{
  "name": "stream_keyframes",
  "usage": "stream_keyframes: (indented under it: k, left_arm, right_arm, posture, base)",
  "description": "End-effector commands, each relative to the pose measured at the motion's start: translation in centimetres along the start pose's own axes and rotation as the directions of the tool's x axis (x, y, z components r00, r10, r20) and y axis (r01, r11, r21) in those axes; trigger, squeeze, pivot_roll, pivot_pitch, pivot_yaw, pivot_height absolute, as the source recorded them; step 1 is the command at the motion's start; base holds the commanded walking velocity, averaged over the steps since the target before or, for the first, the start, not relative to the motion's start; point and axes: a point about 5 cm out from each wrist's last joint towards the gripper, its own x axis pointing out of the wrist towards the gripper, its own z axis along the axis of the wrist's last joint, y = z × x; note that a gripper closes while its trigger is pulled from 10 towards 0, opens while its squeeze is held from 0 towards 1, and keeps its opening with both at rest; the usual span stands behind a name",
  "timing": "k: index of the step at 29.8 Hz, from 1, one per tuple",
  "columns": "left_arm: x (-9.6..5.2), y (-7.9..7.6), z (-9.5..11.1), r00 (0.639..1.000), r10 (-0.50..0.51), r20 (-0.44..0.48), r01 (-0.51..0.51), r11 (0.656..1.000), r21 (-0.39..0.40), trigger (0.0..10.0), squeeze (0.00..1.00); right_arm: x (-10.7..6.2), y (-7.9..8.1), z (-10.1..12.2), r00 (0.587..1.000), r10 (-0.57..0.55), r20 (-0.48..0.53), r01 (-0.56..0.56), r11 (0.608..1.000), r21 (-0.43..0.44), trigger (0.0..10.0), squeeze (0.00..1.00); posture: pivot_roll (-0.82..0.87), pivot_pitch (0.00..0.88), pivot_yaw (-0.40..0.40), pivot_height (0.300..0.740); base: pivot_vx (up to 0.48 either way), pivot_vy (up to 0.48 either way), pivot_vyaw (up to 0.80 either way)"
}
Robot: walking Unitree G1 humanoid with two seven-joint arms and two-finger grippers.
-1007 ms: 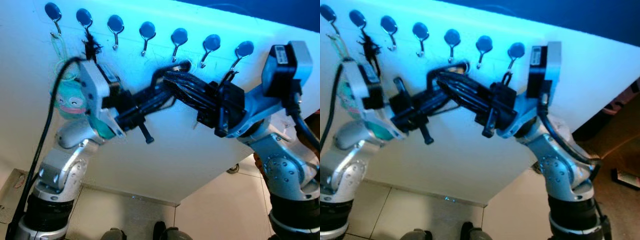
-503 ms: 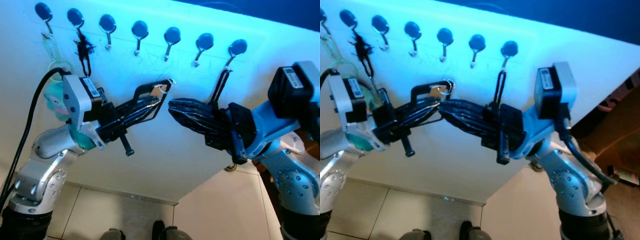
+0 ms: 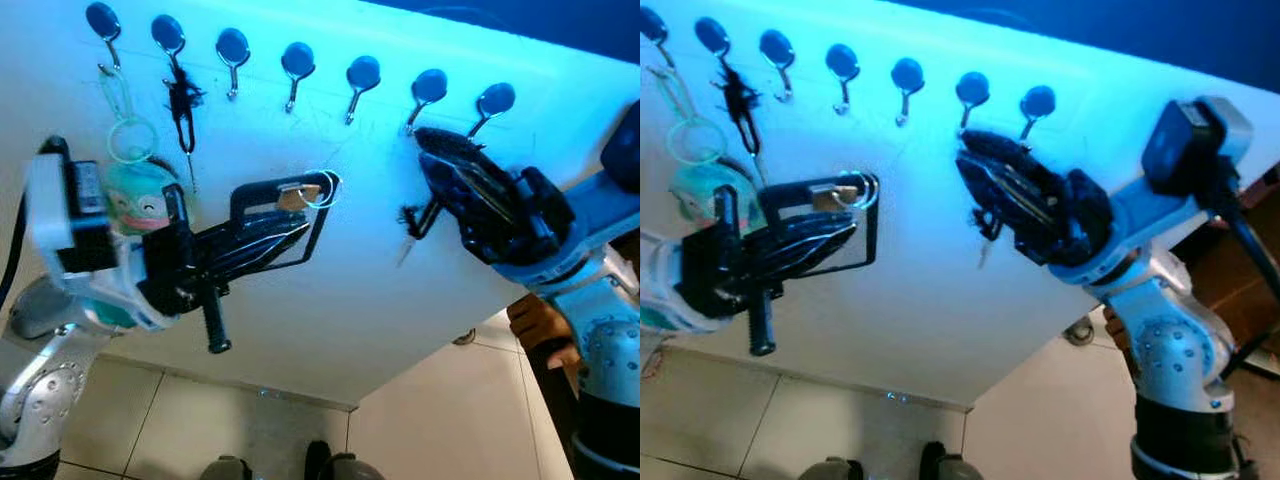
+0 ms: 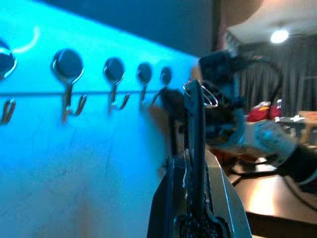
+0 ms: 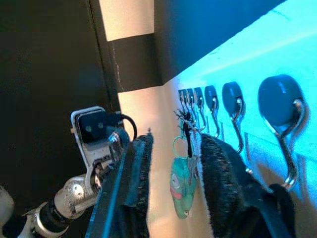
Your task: Hang keys on a hook
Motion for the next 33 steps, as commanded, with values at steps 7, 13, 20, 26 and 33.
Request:
stream_keyframes:
  k: [7, 13, 20, 26, 33]
  left_arm:
    - [0.6, 0.0, 0.4, 1.0, -0.015, 0.004, 0.015, 1.0, 0.022, 10.0, 0.0]
    - [1.2, 0.9, -0.3, 0.997, 0.067, -0.033, -0.065, 0.995, 0.072, 10.0, 0.0]
    - [1.8, 2.8, -0.5, 0.961, 0.271, -0.052, -0.25, 0.934, 0.253, 10.0, 0.0]
    - [1.3, 3.0, 0.2, 0.945, 0.325, -0.044, -0.295, 0.903, 0.313, 10.0, 0.0]
    - [1.5, 2.3, 0.3, 0.952, 0.3, -0.056, -0.266, 0.905, 0.334, 10.0, 0.0]
  right_arm:
    - [-0.6, 0.4, 0.1, 1.0, -0.005, 0.024, 0.005, 1.0, 0.006, 10.0, 1.0]
    - [0.2, 1.5, -0.7, 0.997, 0.076, 0.019, -0.077, 0.995, 0.063, 10.0, 1.0]
    - [1.0, 2.1, -2.4, 0.994, 0.106, -0.001, -0.105, 0.984, 0.143, 10.0, 0.0]
    - [0.9, 1.9, -2.5, 0.996, 0.09, 0.012, -0.091, 0.983, 0.159, 4.0, 0.0]
    - [2.0, 0.6, -3.9, 0.999, -0.035, 0.016, 0.032, 0.982, 0.187, 10.0, 0.0]
  posture:
    - [0.11, 0.119, -0.046, 0.74]
    - [0.11, 0.119, -0.046, 0.74]
    - [0.11, 0.123, -0.044, 0.74]
    - [0.11, 0.126, -0.048, 0.74]
    - [0.12, 0.125, -0.054, 0.74]
  base:
    - [0.0, 0.0, 0.0]
    - [0.0, 0.0, 0.0]
    - [0.0, 0.0, 0.0]
    - [0.0, 0.0, 0.0]
    - [0.0, 0.0, 0.0]
